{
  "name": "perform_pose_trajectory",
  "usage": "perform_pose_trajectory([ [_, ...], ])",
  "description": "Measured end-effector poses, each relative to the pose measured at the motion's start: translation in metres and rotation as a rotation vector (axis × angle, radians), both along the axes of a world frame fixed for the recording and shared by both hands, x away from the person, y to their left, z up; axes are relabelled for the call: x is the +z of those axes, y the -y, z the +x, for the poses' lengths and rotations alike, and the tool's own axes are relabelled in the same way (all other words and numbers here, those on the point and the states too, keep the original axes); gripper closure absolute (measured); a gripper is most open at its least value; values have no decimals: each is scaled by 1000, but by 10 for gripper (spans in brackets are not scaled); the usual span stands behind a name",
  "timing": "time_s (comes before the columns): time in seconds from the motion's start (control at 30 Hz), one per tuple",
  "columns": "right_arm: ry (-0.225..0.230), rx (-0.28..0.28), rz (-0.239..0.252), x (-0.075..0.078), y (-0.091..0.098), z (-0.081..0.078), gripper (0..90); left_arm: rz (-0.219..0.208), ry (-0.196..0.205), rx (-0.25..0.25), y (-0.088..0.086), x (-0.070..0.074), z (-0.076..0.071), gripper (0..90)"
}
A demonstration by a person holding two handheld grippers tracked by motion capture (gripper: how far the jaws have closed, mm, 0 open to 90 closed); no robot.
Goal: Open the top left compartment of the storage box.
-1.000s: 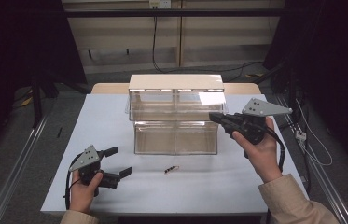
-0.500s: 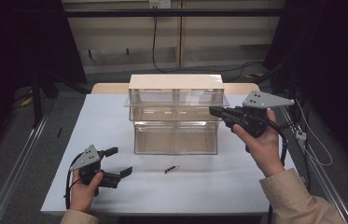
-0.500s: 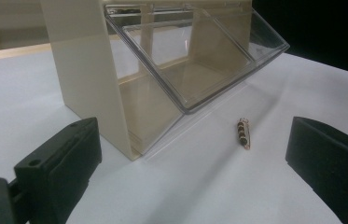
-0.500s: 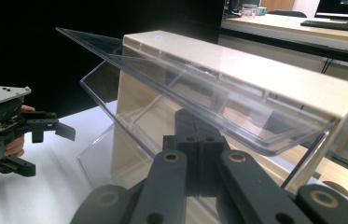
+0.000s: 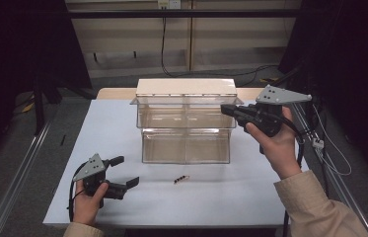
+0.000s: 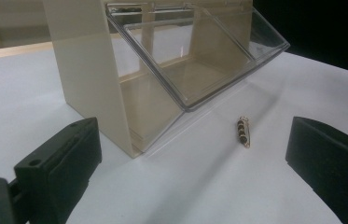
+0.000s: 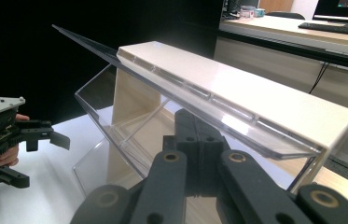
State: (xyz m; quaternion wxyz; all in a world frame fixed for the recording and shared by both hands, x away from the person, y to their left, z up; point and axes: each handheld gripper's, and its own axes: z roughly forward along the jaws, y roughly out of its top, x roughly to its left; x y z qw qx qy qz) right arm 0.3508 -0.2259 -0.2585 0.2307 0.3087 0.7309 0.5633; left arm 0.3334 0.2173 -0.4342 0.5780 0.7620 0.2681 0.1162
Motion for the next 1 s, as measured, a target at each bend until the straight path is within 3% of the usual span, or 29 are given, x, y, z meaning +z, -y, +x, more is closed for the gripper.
perform_pose_trajectory([
  [1.0, -5, -6, -7, 11, 0, 10, 900, 0, -6, -2, -1, 0, 0, 33],
])
